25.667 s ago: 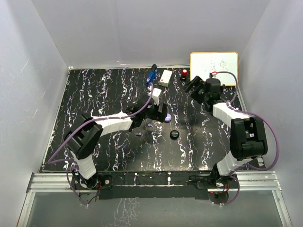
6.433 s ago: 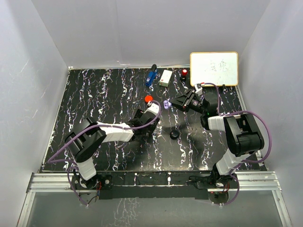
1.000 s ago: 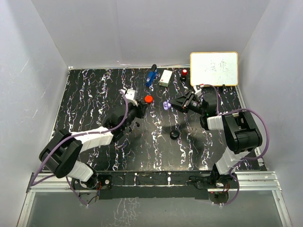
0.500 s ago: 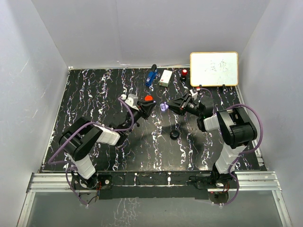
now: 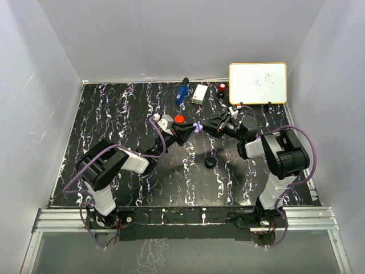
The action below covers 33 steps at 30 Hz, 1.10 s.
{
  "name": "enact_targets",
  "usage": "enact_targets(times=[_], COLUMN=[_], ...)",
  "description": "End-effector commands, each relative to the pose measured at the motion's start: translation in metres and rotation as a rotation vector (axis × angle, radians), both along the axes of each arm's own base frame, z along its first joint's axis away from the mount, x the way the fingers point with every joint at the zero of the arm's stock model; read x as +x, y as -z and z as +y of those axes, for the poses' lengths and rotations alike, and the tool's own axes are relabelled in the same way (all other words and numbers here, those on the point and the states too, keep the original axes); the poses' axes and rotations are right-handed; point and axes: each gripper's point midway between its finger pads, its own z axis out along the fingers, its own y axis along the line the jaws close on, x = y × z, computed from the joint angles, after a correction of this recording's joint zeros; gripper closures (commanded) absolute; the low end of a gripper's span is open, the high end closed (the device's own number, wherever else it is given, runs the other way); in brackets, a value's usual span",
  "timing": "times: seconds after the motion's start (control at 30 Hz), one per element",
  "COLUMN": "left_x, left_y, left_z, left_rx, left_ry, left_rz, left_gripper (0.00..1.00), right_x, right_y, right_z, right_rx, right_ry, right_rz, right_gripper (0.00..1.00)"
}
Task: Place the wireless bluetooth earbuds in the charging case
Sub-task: Place the earbud in the charging case.
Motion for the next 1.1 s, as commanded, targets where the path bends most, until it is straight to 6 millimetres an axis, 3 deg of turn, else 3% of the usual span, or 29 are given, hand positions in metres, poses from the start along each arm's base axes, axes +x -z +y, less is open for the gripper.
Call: enact_targets(times=[0.0, 0.53, 1.07], left_x=[-0.015, -0.006, -0.002], left_y=[-0.069, -0.083, -0.081], left_z=[-0.001, 0.000, -0.003], left_rx=[-0.136, -0.117, -0.109], left_ry=[0.034, -0.040, -0.047], left_rz=[-0.236, -0.326, -0.332], left_gripper=[1.00, 1.00, 1.00], right_x=[-0.005, -0.011, -0.016], right_y=[-0.017, -0.025, -0.032], right_z=[0.002, 0.001, -0.001], right_rx=[0.029, 0.111, 0.176], right_ry=[-0.007, -0.025, -0.034], right_rz=[-0.077, -0.073, -0.072], right_gripper=[1.00, 1.00, 1.00])
